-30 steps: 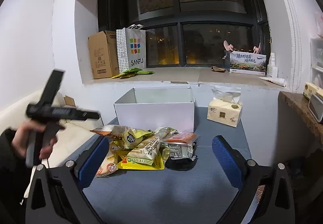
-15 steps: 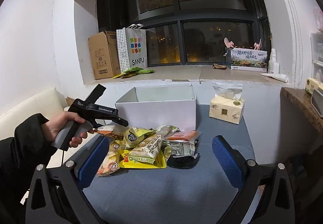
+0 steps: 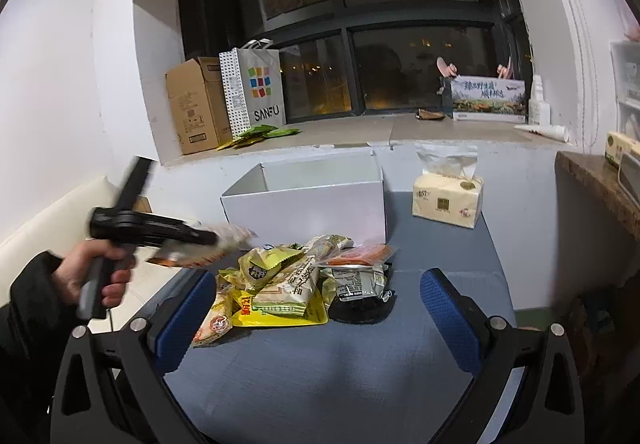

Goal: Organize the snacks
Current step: 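Grasp the orange cake box with the right tool while the left tool holds the bread bag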

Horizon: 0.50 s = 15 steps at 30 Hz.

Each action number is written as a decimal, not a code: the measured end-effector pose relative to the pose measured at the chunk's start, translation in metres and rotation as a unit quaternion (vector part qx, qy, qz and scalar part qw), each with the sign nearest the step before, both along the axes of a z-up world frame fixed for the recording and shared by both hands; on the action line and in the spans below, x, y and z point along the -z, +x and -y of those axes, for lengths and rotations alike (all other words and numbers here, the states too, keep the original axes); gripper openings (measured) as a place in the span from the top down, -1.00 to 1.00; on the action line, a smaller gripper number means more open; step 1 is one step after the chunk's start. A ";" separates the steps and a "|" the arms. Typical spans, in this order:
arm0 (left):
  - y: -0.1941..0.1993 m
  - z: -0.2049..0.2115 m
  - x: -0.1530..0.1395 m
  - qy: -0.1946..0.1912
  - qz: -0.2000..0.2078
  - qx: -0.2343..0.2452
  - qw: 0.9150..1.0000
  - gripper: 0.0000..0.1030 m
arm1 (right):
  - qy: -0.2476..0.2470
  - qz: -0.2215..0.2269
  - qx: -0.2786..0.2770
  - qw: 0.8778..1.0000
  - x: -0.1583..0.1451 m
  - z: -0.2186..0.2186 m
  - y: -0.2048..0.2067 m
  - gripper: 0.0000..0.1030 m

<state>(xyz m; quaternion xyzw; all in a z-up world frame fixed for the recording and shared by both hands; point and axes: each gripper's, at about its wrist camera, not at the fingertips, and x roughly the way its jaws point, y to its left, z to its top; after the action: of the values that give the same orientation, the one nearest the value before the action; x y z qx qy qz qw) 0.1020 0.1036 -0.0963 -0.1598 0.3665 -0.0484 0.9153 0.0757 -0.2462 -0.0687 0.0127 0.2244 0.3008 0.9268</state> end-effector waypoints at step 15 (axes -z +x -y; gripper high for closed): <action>-0.069 0.032 -0.028 0.046 0.085 0.020 0.995 0.25 | -0.133 -0.194 0.051 0.971 0.039 -0.082 0.174 -1.00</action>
<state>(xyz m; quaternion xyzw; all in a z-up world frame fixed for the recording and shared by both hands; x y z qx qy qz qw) 0.0333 0.0718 -0.0687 -0.1053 0.2921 -0.0634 0.9485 0.2500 -0.1638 -0.1082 -0.0409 0.4367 0.2127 0.8732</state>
